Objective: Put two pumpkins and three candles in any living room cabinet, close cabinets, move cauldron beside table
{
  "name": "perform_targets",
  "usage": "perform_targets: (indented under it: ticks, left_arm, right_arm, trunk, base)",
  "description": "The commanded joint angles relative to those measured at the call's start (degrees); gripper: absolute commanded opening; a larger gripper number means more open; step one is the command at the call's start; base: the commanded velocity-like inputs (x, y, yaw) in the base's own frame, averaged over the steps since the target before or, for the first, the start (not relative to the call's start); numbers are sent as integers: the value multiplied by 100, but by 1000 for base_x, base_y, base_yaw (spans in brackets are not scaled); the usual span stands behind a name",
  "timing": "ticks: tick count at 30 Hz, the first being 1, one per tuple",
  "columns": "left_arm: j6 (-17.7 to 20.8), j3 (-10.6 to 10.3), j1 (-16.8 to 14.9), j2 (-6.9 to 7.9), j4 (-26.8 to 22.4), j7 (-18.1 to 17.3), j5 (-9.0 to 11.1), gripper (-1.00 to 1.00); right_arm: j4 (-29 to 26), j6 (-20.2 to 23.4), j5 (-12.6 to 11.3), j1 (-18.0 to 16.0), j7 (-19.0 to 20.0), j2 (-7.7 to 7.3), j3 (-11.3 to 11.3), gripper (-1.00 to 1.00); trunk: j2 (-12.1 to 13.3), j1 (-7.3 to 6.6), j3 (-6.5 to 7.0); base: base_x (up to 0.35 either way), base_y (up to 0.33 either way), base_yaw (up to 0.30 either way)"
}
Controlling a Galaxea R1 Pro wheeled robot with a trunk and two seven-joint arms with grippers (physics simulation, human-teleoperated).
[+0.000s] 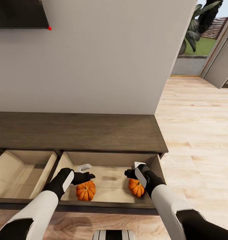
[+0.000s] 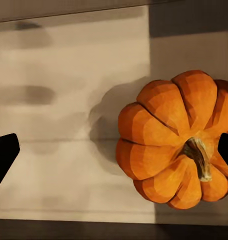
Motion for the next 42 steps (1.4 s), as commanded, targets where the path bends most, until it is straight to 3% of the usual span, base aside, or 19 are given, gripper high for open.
perform_targets:
  ticks: [1,7,17,22,25,29,38,42]
  left_arm:
    - [42,42,-1,-6,-7,-8,-4,100]
    - [49,36,-1,-6,-9,10,-1,100]
    - [52,43,-1,-11,-10,8,3,100]
    - [159,43,-1,-18,-10,10,2,100]
    - [180,44,-2,-21,-10,12,0,100]
    - [189,44,-3,-22,-10,12,-1,100]
    - [199,44,1,-37,-11,13,6,100]
    - [198,44,75,-79,-28,13,3,100]
  right_arm:
    - [-12,23,-60,0,-46,0,10,100]
    - [-20,36,-62,3,-48,0,10,100]
    - [-312,235,-59,115,-41,0,6,100]
    - [-1593,763,-50,669,-50,0,140,100]
    - [-2399,1065,-55,981,-63,0,420,100]
    - [-2733,1192,-59,1131,-71,0,539,100]
    - [-3129,1595,-66,1260,-77,-9,584,100]
    - [-3791,2094,-63,1557,-76,-19,579,100]
  trunk:
    - [40,-23,14]
    - [281,-155,122]
    - [281,-155,161]
    - [401,-221,259]
    - [521,-287,341]
    - [682,-375,450]
    - [1043,-572,697]
    - [1203,-660,806]
  base:
    - [0,0,0]
    - [0,0,0]
    - [0,0,0]
    - [0,0,0]
    - [0,0,0]
    - [0,0,0]
    - [0,0,0]
    - [0,0,0]
